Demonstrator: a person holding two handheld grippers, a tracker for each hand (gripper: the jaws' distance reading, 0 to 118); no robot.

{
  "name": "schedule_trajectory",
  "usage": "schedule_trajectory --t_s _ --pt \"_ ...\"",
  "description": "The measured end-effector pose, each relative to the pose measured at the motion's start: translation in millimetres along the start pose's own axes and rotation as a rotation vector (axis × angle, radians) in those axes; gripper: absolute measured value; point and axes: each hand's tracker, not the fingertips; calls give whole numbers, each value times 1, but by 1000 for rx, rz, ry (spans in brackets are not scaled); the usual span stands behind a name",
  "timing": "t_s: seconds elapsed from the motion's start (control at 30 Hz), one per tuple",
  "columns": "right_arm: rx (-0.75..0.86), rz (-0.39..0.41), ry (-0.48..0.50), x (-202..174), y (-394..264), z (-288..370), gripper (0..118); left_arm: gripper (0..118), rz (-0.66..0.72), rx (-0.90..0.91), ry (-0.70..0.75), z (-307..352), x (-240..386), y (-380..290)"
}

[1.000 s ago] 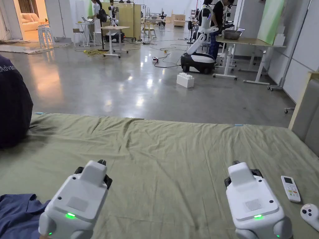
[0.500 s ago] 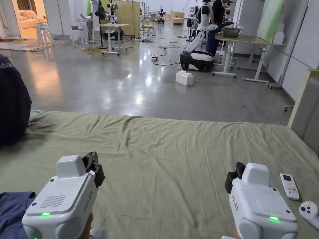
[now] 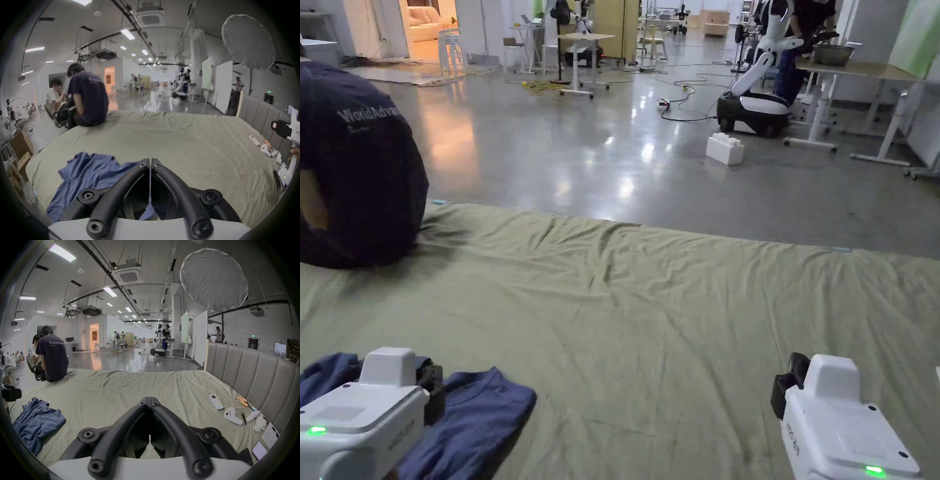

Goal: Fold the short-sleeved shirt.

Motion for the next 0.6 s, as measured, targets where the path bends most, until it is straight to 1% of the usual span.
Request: schedule_trajectory --t_s 0.07,0.13,0.17,0.27,0.3,0.33,0.4,0.43,0.53,0.6 --pt "-17 3 11 -6 -5 -3 1 1 44 -63 6 -2 -20 -5" --pt "-31 10 18 -10 -9 -7 1 1 91 -171 -7 -15 -43 -12" --pt "-39 13 21 -13 -11 -9 0 1 112 -255 -10 -31 -63 -18" --pt "-58 36 21 -19 -16 -12 1 3 123 -326 14 -52 -90 -38" --pt "-61 40 24 -20 -18 -12 1 10 127 -370 11 -52 -91 -44" --pt "-67 42 26 -21 -19 -13 1 29 135 -399 5 -56 -96 -48" --pt "-75 45 28 -27 -16 -4 1 71 144 -436 19 -62 -107 -57" --pt "-80 45 27 -28 -16 -4 1 84 143 -436 24 -59 -105 -58" --pt "-98 46 23 -25 -20 -11 1 99 138 -454 14 -62 -112 -68" --pt "-107 46 22 -26 -22 -12 1 100 124 -492 16 -62 -109 -74"
